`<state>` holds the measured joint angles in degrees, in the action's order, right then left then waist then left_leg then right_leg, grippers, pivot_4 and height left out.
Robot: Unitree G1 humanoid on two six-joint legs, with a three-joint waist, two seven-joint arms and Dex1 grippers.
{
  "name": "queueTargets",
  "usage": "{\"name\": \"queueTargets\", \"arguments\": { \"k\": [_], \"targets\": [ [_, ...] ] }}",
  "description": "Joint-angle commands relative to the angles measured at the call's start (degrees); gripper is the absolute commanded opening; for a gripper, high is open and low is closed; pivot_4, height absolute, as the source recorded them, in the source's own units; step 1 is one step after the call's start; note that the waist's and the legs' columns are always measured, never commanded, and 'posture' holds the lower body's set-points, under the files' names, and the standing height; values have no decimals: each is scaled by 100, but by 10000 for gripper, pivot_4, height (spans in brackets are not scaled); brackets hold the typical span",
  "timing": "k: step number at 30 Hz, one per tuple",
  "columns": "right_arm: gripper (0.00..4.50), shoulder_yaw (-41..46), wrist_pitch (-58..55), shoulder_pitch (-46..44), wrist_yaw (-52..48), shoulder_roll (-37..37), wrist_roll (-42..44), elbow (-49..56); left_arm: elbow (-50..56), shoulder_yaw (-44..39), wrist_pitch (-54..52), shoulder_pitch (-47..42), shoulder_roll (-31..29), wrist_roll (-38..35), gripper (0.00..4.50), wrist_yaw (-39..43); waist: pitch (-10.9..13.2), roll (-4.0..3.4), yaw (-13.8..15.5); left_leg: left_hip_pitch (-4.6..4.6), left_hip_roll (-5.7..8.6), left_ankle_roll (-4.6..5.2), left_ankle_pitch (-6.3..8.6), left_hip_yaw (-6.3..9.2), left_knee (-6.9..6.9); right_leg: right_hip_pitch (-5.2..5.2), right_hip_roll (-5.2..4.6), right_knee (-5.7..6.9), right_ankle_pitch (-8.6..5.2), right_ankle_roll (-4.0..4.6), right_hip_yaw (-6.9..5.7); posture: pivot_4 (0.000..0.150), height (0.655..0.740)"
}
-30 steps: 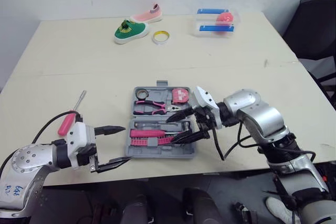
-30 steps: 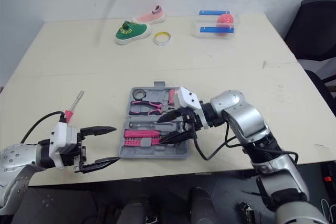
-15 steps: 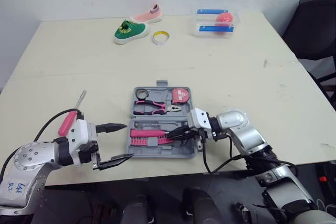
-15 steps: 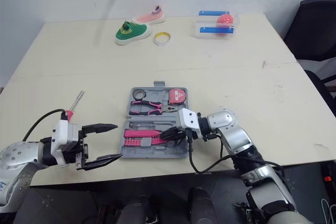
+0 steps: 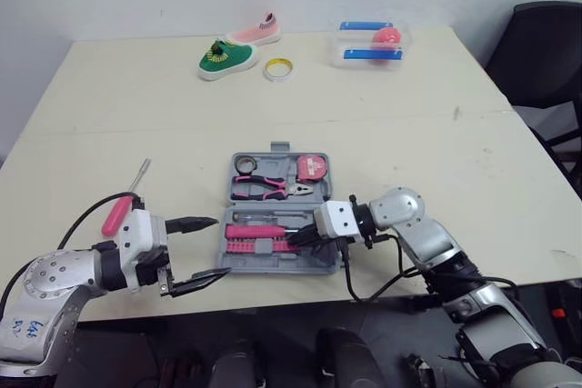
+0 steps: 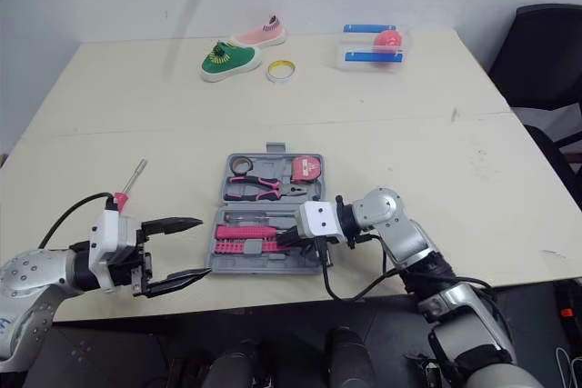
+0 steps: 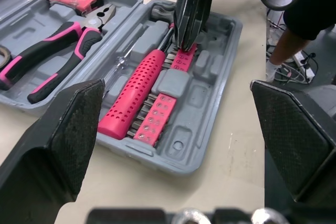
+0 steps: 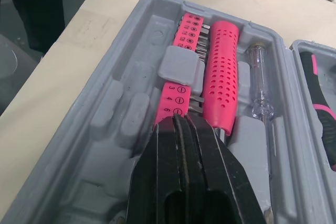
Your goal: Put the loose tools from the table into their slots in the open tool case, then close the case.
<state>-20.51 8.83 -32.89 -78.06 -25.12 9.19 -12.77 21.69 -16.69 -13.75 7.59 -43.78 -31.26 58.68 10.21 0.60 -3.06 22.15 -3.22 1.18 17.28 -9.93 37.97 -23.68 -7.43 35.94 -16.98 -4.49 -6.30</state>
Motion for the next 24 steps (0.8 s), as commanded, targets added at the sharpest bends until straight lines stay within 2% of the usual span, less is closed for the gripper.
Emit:
{"name": "queueTargets", "arguments": {
  "k": [1,3,6,8,9,10,11,13,14,19,24],
  "targets": [
    [139,1025,4,121,-345,-335,1196,414,-211,-816,284,231,94,13,45000,-281,7,-6,6,5,0,3,2,1,-1,-1,0,-4,0,0,-2,1500,7400],
    [139,1386,-454,120,-153,-513,1471,487,-370,-1113,358,308,165,32,45000,-440,8,-7,10,6,4,12,4,-1,2,-2,-5,-4,0,-1,0,1500,7400],
    [9328,1939,-1027,386,-491,-1216,1942,608,-908,-1790,424,301,336,-14,45000,-900,8,-6,14,3,5,18,8,2,5,1,-11,-6,2,-3,-1,1500,7400],
    [18734,2215,-974,583,-380,-1609,1748,454,-1288,-2134,523,282,417,2,45000,-1110,8,-6,43,4,2,19,11,6,3,1,-9,-9,1,-1,-4,1500,7400],
    [24947,2466,-832,700,-217,-1729,1704,291,-1559,-2303,616,303,423,48,45000,-1170,8,-6,56,4,1,34,23,8,1,1,-8,-12,-1,1,-8,1500,7400],
    [28452,2758,-446,837,-121,-1842,1643,11,-1836,-2493,713,357,430,140,45000,-1295,8,-6,75,4,1,34,23,7,0,0,-8,-12,-1,2,-8,1500,7400],
    [34381,3002,-138,976,-104,-1957,1607,-256,-2103,-2673,794,407,430,191,45000,-1388,8,-6,77,4,1,32,23,6,-1,0,-7,-15,-1,2,-9,1500,7400],
    [42698,3259,111,1149,-125,-2097,1584,-596,-2410,-2881,920,451,422,231,45000,-1504,9,-5,80,3,2,32,23,-3,-1,0,-5,-16,-1,1,-12,1500,7400],
    [44024,3480,186,1303,-64,-2192,1599,-883,-2584,-3084,916,472,425,201,45000,-1648,9,-5,71,3,2,31,24,-7,-1,-2,-5,-17,-1,1,-15,1500,7400],
    [44024,4159,1250,1560,346,-2489,1331,-2367,-3197,-3564,1049,689,391,326,45000,-2069,10,0,85,0,3,27,28,-9,1,0,-9,-17,1,-3,-9,1500,7400],
    [44024,4539,1303,1614,1363,-2783,1114,-3465,-2961,-3760,997,1186,626,227,45000,-2207,10,0,20,-2,1,9,50,-8,-1,-4,-10,-18,0,-1,7,1500,7400]
  ]
}}
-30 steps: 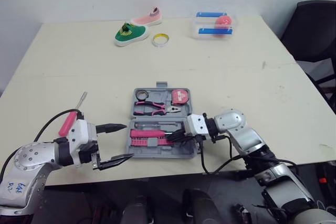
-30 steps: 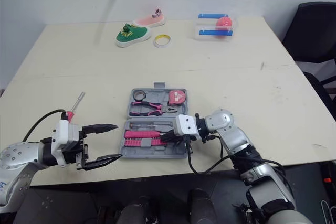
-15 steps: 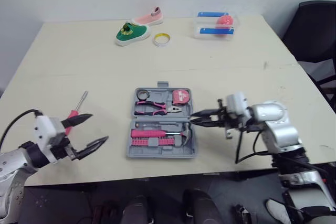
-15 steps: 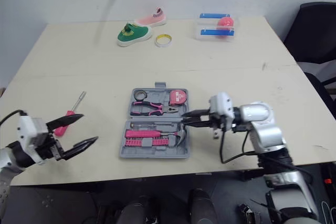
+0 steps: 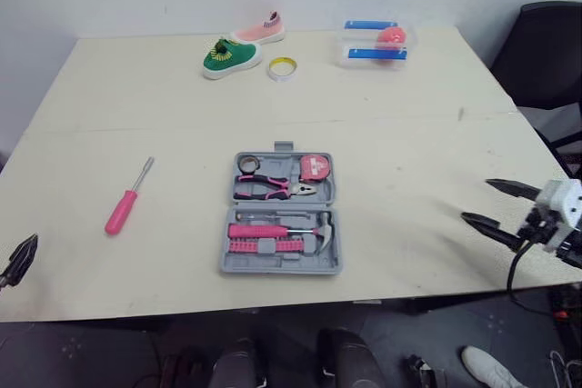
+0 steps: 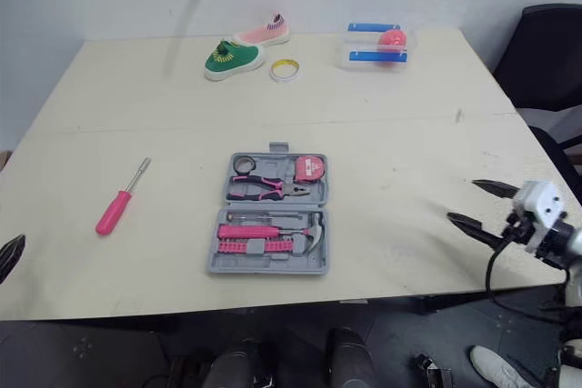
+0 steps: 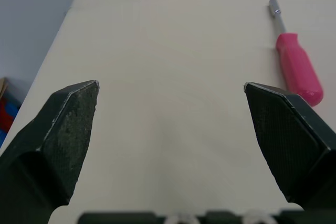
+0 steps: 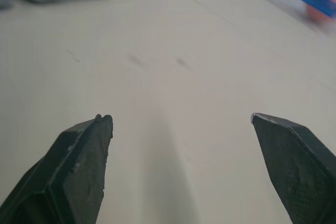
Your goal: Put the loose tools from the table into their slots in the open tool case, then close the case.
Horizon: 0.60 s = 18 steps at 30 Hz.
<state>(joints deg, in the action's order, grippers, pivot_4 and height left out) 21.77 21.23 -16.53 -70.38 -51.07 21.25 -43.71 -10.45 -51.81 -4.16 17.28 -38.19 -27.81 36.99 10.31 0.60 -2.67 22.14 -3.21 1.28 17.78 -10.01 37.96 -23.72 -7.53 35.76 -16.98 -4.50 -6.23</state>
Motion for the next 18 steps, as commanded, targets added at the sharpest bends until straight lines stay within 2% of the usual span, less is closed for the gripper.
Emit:
{"name": "queueTargets", "arguments": {
  "k": [1,4,11,13,16,18],
  "targets": [
    [44024,312,64,-40,679,-200,-121,-442,305,-248,26,266,79,-138,45000,-33,0,0,-36,0,-3,-2,1,1,0,0,0,-1,-1,2,-1,1500,7400],
    [44024,238,-101,-85,895,-182,-185,-420,393,-273,-9,272,118,-240,45000,-48,0,0,-58,-1,-9,-5,1,3,-1,-1,2,1,-3,5,-1,1500,7400],
    [44024,125,170,-350,384,63,-30,-331,728,-21,-309,38,63,-372,45000,-41,2,-5,-55,-1,-9,-24,-10,2,-2,1,6,2,-3,6,-3,1500,7400],
    [44024,65,342,-360,207,122,-70,-337,884,34,-443,-11,40,-440,45000,-27,4,-9,-68,8,6,35,-28,63,-11,50,-10,-21,-1,0,-68,1500,7400],
    [44024,114,351,-451,76,327,101,-205,1240,215,-809,-80,-43,-582,45000,23,9,-12,-74,8,40,50,-49,166,-14,127,-47,-46,-3,-8,-176,1500,7400],
    [44024,94,351,-503,-157,519,279,32,1437,386,-1093,-199,-126,-649,45000,16,10,-11,-39,4,41,33,-47,148,-7,112,-48,-32,-1,-11,-154,1500,7400]
  ]
}}
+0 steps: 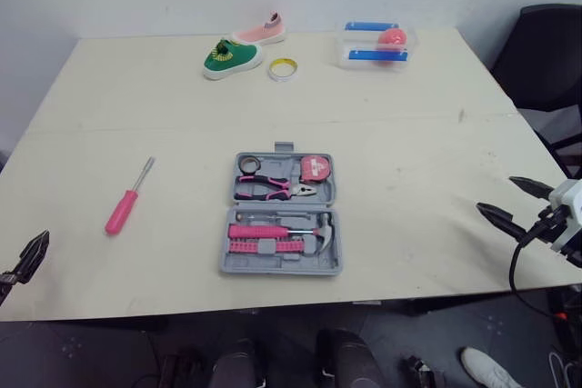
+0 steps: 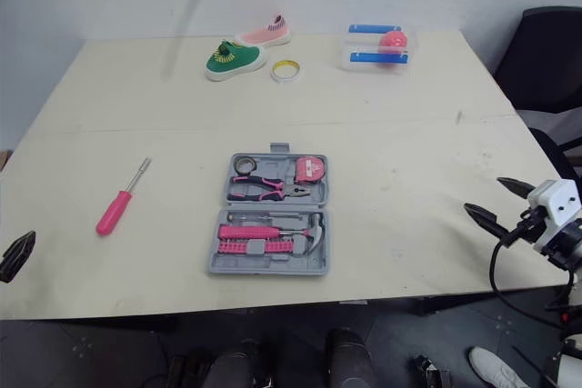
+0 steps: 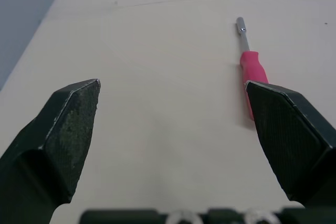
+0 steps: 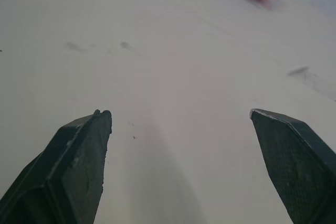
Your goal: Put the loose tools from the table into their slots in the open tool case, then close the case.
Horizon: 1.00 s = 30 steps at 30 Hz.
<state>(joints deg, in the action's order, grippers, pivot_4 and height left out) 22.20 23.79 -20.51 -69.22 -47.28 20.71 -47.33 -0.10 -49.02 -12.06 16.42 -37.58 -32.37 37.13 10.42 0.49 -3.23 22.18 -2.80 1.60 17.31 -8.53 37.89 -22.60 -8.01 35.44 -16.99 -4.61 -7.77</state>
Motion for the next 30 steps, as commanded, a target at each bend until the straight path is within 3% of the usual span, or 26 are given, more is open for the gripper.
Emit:
{"name": "queueTargets", "arguments": {
  "k": [1,5,11,22,27,30],
  "targets": [
    [44024,43,100,-118,-380,219,408,508,449,169,-392,-177,-222,-191,45000,-36,0,0,31,-2,0,-15,8,0,1,0,0,2,0,0,2,1500,7400],
    [44024,37,-486,-13,-1047,760,1320,1713,645,710,-1360,-719,-578,-233,45000,-358,1,-3,154,-1,-7,-30,0,2,-1,-13,4,14,-2,4,8,1500,7400],
    [44024,-322,-1257,320,-1147,1042,1702,3208,437,1531,-2132,-1299,-1078,173,45000,-421,4,-6,173,1,1,-65,-19,-3,-19,-22,0,13,-4,8,16,1500,7400],
    [44024,-844,-1243,854,-1322,1391,1515,4055,-1439,3137,-2387,-3161,-1262,1074,45000,-207,4,-6,178,3,-1,-73,-35,-19,-38,-46,19,19,-4,8,21,1500,7400],
    [44024,-876,-1303,943,-1157,1416,1513,4286,-2160,3426,-2270,-3634,-1191,1270,45000,71,4,-5,170,3,5,-40,-55,-71,-46,-84,28,41,-2,6,24,1500,7400],
    [45000,-887,-1327,1020,-1133,1393,1500,4358,-2403,3689,-2045,-3653,-1218,1452,31148,428,3,-4,174,-2,0,-42,-58,-75,-47,-87,27,47,-3,6,30,1500,7400]
  ]
}}
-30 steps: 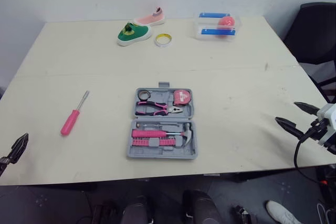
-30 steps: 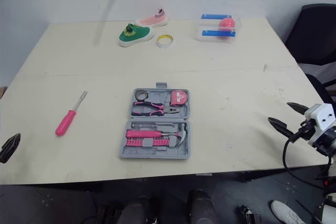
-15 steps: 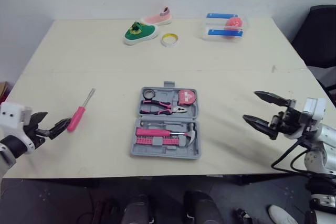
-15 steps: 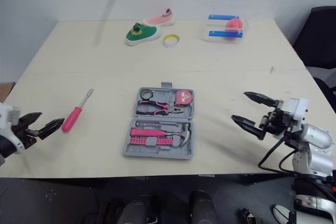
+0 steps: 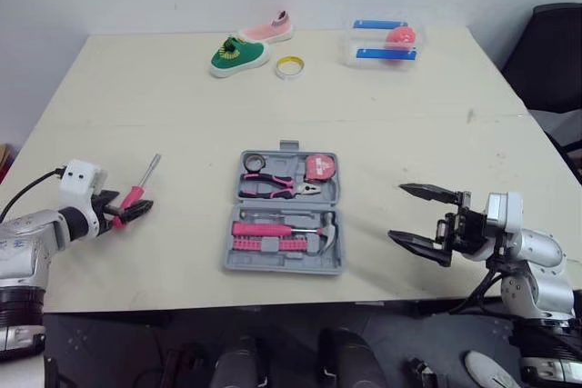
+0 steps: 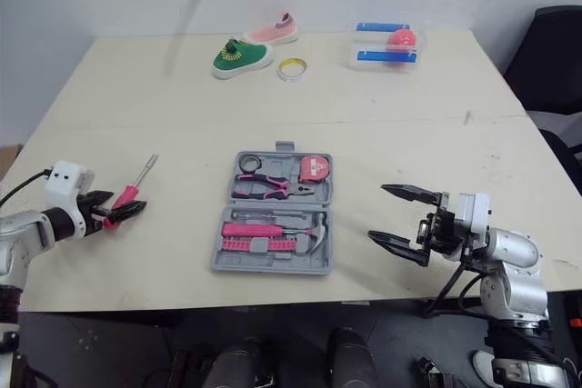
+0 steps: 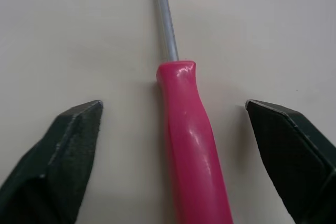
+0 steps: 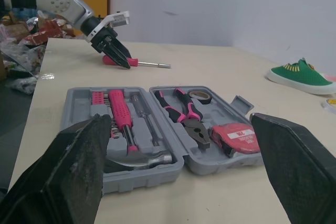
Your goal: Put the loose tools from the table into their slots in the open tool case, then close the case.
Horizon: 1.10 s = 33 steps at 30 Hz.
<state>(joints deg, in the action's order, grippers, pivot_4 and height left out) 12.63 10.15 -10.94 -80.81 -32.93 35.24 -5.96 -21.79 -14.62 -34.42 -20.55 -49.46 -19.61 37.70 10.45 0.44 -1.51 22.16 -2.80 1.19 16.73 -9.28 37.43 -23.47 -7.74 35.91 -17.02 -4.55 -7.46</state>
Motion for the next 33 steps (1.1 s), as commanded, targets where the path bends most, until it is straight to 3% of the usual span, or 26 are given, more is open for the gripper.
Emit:
{"name": "queueTargets", "arguments": {
  "k": [1,4,5,7,13,18,23,25,28,33],
  "targets": [
    [45000,68,46,85,32,-46,35,240,-358,305,281,32,-47,274,27285,386,0,0,3,-1,0,-2,-1,0,-1,0,0,1,0,0,0,1500,7400],
    [45000,112,69,122,56,-77,42,289,-478,232,266,67,-50,313,15787,408,-1,-1,3,-2,1,-2,0,-4,-2,-3,-2,0,0,0,4,1500,7400],
    [45000,132,69,125,82,-88,41,307,-457,193,279,105,-56,302,9303,435,-1,-1,3,-4,2,0,1,-7,-2,-3,-5,1,0,0,8,1500,7400],
    [45000,166,44,129,151,-125,30,371,-346,65,460,188,-30,275,5550,432,-2,-1,3,-5,2,1,1,-7,-2,-2,-8,1,0,0,10,1500,7400],
    [45000,366,-8,147,367,-415,-24,470,1143,-448,2038,432,135,-186,5556,1099,15,31,7,4,0,0,1,-12,-5,-15,-11,1,0,1,28,1500,7400],
    [45000,441,-55,280,440,-603,-19,553,2842,112,2426,672,131,-381,5556,1944,21,50,26,7,8,-26,17,-7,-4,-10,-23,-4,1,2,59,1500,7400],
    [45000,515,-393,442,574,-794,65,907,4164,1367,1308,202,-111,-647,5556,2586,23,48,1,1,2,0,0,-21,-6,-12,8,-3,2,1,67,1500,7400],
    [45000,458,-425,506,483,-865,34,985,4305,1759,1207,82,-177,-448,5556,2744,23,48,-4,-1,-1,0,-3,-23,-6,-11,17,-2,2,0,74,1500,7400],
    [45000,391,-445,517,446,-903,-7,1058,4248,2602,1640,-197,-283,421,5556,3037,23,48,-7,-6,-3,-3,-3,-28,-7,-12,28,-2,2,0,79,1500,7400],
    [45000,334,-557,549,450,-910,4,1262,4396,3190,671,-554,16,809,5556,2665,26,52,20,3,1,8,-3,-30,0,-17,36,-2,2,-1,79,1500,7400]
  ]
}}
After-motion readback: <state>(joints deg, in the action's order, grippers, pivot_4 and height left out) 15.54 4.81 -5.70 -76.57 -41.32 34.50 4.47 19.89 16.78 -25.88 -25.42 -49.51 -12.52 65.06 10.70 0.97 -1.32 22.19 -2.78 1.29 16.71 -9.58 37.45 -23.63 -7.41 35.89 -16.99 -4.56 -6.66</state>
